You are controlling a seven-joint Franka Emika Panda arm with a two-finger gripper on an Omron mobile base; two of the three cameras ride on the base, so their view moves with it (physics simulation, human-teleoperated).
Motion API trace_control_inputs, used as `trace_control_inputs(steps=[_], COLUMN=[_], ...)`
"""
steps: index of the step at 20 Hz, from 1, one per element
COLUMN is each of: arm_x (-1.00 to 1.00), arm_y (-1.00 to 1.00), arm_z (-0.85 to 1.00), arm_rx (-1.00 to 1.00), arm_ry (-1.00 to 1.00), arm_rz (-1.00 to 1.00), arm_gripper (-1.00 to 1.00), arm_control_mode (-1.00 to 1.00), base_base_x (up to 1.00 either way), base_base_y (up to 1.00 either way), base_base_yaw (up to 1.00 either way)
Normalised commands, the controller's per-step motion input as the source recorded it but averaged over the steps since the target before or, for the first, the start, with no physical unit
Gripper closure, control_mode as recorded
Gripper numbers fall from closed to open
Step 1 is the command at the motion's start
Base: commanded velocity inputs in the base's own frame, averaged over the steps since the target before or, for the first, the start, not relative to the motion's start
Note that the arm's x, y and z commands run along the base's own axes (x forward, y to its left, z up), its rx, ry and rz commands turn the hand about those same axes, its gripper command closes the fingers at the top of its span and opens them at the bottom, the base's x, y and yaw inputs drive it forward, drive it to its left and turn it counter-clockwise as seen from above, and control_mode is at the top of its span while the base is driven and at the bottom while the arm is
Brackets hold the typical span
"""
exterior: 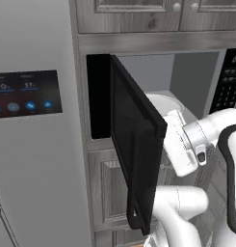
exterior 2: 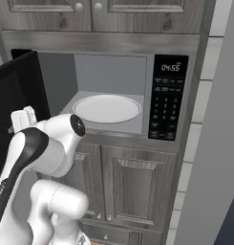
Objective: Place the sponge inside the microwave to prepare for sanitizing.
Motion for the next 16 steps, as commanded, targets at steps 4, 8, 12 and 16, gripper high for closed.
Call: trace_control_inputs(steps=[4, 8, 12, 16], arm_x=[0.30, 0.46, 0.31, 0.00], arm_y=[-1.00, -0.82, -0.51, 0.00], arm_z=[-0.23, -0.07, -0.03, -0.01], arm_rx=[-0.15, -0.47, -0.58, -0.49], arm_ry=[-0.16, -0.25, -0.19, -0.12], arm_rz=[0.00, 0.00, 0.01, 0.00], arm_gripper=[-1.00, -1.00, -1.00, -1.00], arm_control_mode=[-1.00, -1.00, -1.00, -1.00], base_base_x=[0.00, 0.00, 0.00, 0.00], base_base_y=[0.00, 0.00, 0.00, 0.00], base_base_yaw=[0.00, 0.00, 0.00, 0.00])
